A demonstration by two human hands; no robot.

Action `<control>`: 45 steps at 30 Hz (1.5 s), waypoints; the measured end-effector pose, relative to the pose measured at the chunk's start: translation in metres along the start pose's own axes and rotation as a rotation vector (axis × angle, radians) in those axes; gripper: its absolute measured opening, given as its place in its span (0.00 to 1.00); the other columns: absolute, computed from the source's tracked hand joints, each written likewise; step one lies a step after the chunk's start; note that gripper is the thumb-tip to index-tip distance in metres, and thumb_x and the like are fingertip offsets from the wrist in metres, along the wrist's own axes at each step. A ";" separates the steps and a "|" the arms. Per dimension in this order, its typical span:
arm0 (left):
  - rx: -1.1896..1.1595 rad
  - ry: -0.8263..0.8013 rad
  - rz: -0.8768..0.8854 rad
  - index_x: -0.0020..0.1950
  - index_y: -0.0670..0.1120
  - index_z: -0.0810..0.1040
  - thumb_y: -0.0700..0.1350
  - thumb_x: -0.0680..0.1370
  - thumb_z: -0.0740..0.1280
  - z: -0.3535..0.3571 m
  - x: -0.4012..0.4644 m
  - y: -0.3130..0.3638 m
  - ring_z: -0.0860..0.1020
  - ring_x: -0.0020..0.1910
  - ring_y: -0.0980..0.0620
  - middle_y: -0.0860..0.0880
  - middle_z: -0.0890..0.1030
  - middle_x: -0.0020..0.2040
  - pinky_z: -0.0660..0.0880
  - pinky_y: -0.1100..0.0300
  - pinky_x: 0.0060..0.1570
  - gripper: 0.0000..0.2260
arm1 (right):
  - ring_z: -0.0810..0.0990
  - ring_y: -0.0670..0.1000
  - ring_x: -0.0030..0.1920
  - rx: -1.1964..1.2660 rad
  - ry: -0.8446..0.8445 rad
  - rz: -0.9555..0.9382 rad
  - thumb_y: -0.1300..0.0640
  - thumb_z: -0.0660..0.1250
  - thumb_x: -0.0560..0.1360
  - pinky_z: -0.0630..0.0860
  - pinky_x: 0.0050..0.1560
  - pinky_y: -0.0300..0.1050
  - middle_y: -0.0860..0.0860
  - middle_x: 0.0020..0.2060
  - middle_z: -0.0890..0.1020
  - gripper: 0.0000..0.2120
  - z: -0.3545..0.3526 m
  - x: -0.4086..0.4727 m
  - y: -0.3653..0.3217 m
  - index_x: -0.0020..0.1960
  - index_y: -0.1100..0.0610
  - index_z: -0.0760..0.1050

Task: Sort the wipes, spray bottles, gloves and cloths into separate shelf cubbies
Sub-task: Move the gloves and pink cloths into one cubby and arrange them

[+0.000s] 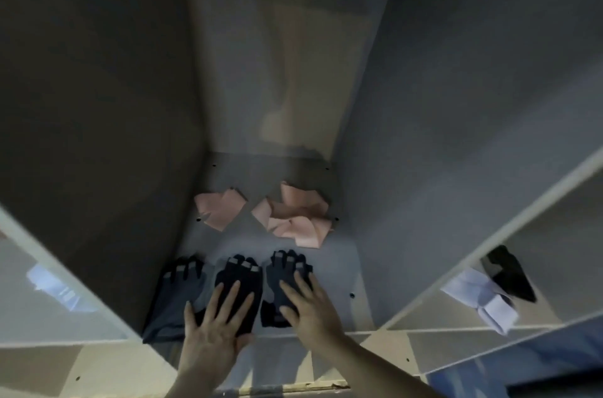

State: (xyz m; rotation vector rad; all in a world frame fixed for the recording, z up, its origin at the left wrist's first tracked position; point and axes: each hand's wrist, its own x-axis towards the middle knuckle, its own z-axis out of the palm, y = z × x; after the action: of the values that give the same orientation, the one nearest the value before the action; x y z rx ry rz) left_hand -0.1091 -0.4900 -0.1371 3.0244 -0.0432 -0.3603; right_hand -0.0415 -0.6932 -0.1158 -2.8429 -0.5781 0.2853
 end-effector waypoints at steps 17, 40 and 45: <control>-0.712 0.130 0.288 0.61 0.60 0.75 0.47 0.73 0.70 -0.113 -0.052 0.138 0.77 0.60 0.58 0.54 0.76 0.66 0.72 0.65 0.58 0.18 | 0.64 0.37 0.69 0.628 0.469 0.213 0.29 0.54 0.71 0.61 0.67 0.28 0.34 0.70 0.67 0.25 -0.060 -0.170 0.045 0.66 0.22 0.49; -1.085 0.218 0.101 0.62 0.49 0.78 0.43 0.74 0.70 -0.146 0.009 0.405 0.80 0.49 0.52 0.50 0.79 0.54 0.76 0.55 0.55 0.16 | 0.80 0.52 0.51 0.828 0.367 0.326 0.66 0.68 0.73 0.75 0.55 0.46 0.56 0.54 0.81 0.14 -0.166 -0.204 0.331 0.57 0.55 0.78; -1.054 0.278 -0.068 0.61 0.51 0.79 0.43 0.74 0.69 -0.137 0.020 0.418 0.78 0.46 0.53 0.48 0.79 0.56 0.74 0.60 0.52 0.15 | 0.73 0.58 0.65 0.470 0.048 0.329 0.66 0.60 0.77 0.70 0.66 0.53 0.61 0.67 0.70 0.19 -0.156 -0.173 0.411 0.67 0.62 0.70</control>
State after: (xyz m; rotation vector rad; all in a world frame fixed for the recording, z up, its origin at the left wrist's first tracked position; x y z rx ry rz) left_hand -0.0648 -0.8940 0.0317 1.9998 0.2035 0.0509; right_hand -0.0138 -1.1598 -0.0473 -2.4614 -0.0176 0.3531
